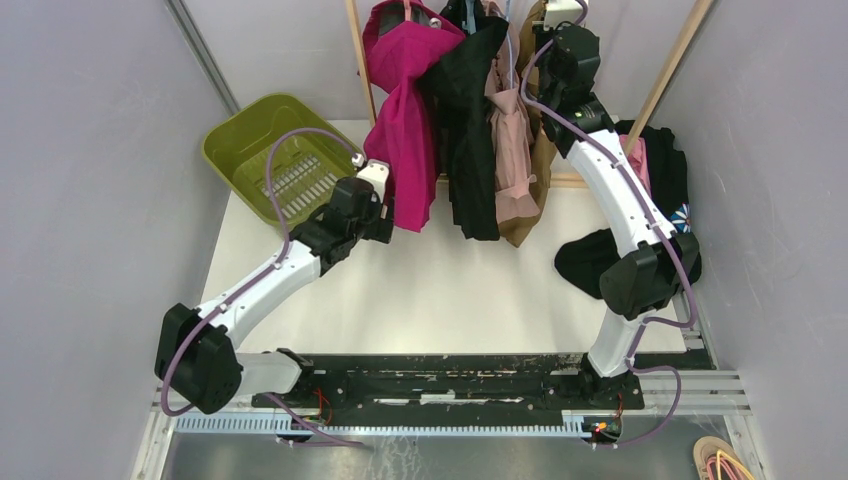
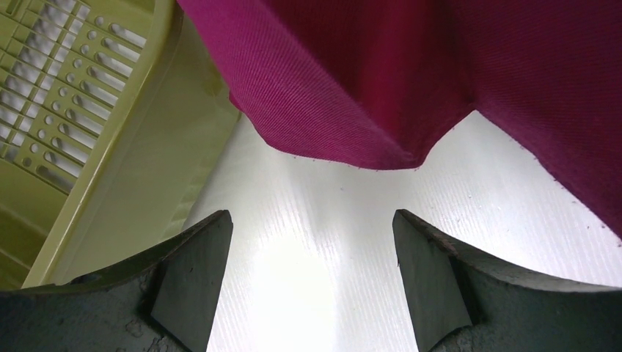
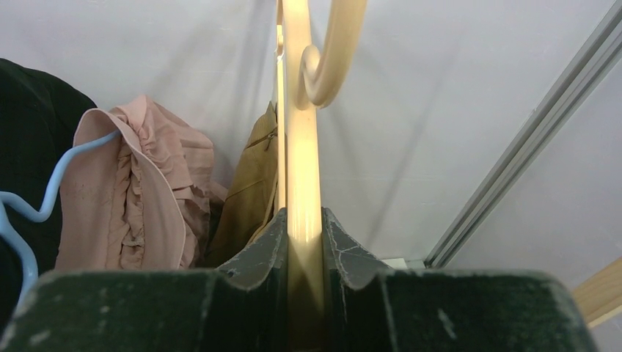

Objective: Remove the skirt from the hanger
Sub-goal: Pick up the hanger from the clothesline.

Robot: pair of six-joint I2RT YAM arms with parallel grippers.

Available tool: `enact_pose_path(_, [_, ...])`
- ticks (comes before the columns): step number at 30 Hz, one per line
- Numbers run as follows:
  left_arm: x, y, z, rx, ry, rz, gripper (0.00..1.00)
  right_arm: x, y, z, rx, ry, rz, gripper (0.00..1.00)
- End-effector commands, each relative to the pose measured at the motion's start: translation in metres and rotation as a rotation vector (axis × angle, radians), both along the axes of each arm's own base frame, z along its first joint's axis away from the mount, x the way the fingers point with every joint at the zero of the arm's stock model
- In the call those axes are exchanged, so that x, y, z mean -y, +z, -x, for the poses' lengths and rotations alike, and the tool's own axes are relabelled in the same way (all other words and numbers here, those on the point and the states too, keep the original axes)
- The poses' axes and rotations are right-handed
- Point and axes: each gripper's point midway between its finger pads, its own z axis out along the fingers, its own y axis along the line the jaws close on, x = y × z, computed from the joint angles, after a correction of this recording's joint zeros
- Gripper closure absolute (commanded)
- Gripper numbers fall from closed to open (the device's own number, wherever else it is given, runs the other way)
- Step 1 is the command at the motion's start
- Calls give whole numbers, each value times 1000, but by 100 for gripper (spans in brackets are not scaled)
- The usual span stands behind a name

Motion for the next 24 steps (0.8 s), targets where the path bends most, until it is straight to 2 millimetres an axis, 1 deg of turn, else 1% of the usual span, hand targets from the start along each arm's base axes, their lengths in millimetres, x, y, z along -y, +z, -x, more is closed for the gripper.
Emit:
enact_pose_path(1, [9,24,-16,73,-27,18,13,20,178,81,555,29,-153,99])
enact_pose_path(9, [9,26,-18,76,-22,17,13,22,199,90,603,30,-143,99])
enact_pose_path(13, [9,25,-18,74,-17,21,13,21,203,93,616,38,-145,99])
enact_pose_path(15, [9,23,-17,70,-16,24,13,21,199,91,611,34,-134,99])
enact_pose_path(17, [10,22,-17,69,-13,30,13,22,190,86,599,9,-95,99])
enact_pose_path(18, [9,21,-16,67,-12,31,13,21,183,80,585,-4,-59,99])
enact_pose_path(20, [9,19,-15,66,-7,39,13,21,165,65,554,-38,-19,99])
enact_pose_path(24, [8,14,-12,48,-2,42,14,16,118,28,455,-91,107,99])
